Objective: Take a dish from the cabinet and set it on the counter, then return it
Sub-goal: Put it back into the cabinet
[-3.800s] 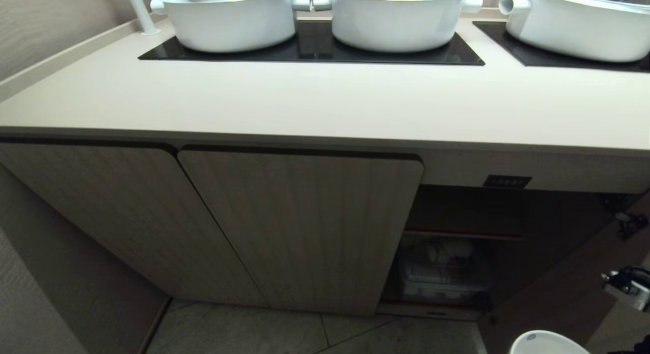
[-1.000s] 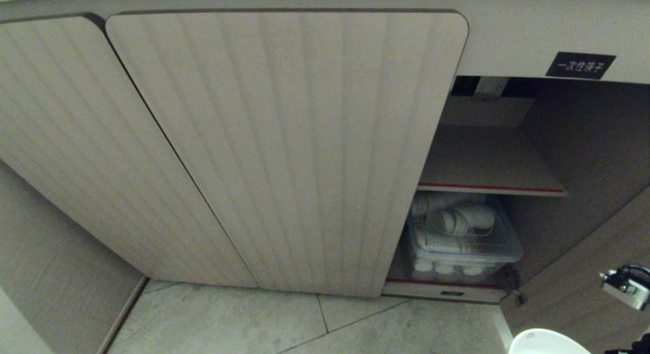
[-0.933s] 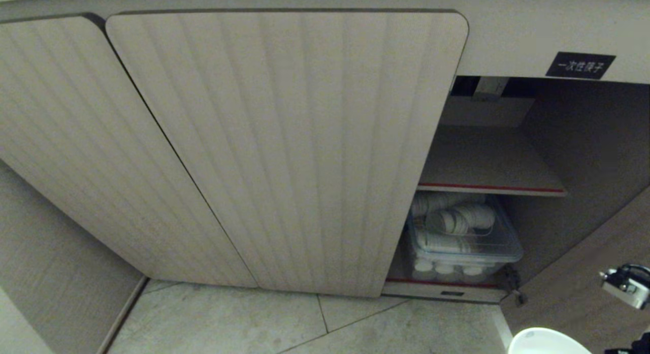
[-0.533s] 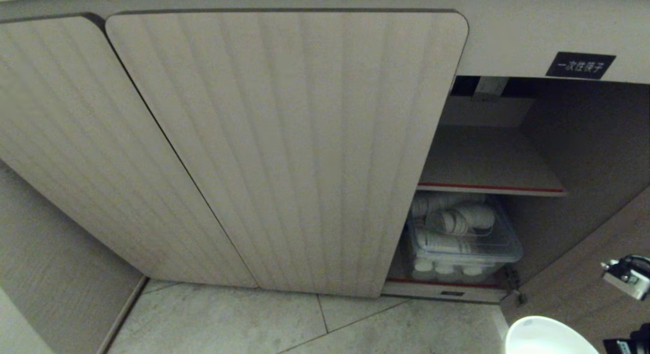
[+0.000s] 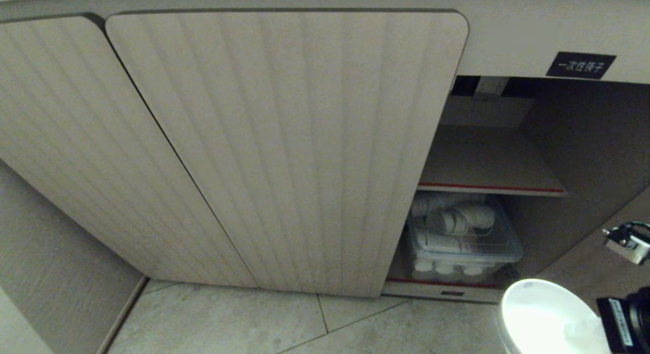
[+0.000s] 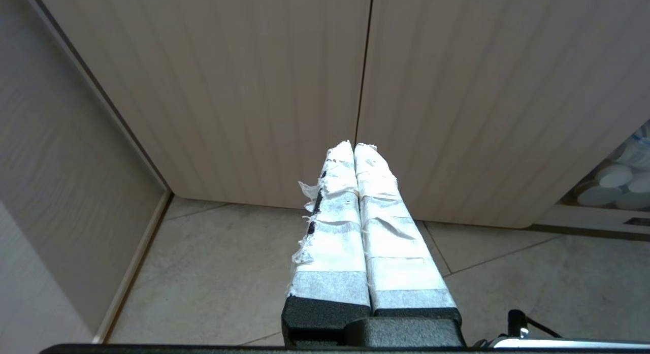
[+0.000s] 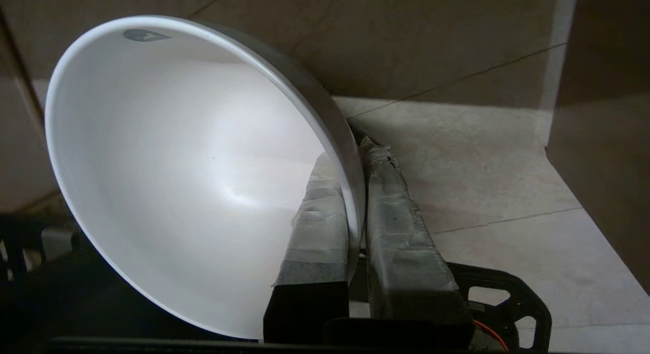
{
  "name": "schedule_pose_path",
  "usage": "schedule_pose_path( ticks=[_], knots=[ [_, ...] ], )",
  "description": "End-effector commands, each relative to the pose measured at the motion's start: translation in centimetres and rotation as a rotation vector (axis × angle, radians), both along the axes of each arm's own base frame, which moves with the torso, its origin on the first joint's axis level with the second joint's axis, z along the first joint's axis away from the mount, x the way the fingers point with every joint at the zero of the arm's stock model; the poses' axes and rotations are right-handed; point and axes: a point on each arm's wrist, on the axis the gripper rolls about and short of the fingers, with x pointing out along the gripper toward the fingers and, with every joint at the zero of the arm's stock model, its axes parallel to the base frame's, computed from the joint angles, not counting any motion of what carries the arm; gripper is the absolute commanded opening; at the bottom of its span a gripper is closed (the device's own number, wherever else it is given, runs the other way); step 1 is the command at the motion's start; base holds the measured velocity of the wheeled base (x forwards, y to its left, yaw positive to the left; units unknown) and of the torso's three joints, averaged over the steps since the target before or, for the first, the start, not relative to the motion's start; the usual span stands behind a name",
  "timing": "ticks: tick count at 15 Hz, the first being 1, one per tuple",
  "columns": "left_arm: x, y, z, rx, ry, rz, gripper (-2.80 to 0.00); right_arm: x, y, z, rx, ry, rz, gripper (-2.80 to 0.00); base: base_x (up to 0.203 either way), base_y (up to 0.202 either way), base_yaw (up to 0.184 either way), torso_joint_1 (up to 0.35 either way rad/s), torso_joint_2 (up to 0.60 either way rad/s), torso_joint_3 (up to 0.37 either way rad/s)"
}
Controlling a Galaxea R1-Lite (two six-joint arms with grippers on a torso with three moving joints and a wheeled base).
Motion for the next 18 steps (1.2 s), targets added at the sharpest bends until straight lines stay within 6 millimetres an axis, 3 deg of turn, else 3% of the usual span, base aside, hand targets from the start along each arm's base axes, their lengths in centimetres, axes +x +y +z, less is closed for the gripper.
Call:
schedule_pose_path(
  ticks=[1, 6, 12, 18],
  knots=[
    [0.0, 0.0, 0.0, -0.001, -0.001, 0.0, -2.8, 1.6, 0.2, 0.5, 0.026, 0.022, -0.088, -2.8, 0.0, 0.0, 0.0, 0.0, 0.0, 0.0],
    [0.0, 0.0, 0.0, -0.001, -0.001, 0.0, -2.8, 3.0, 0.4, 1.3, 0.118, 0.045, -0.256, -2.8, 0.0, 0.0, 0.0, 0.0, 0.0, 0.0],
    [0.0, 0.0, 0.0, -0.001, -0.001, 0.002, -2.8, 4.3, 0.6, 0.8, 0.153, 0.091, -0.384, -2.8, 0.0, 0.0, 0.0, 0.0, 0.0, 0.0],
    [0.0, 0.0, 0.0, -0.001, -0.001, 0.001, -2.8, 7.6, 1.1, 0.3, 0.142, 0.058, -0.454, -2.8, 0.0, 0.0, 0.0, 0.0, 0.0, 0.0]
  ],
)
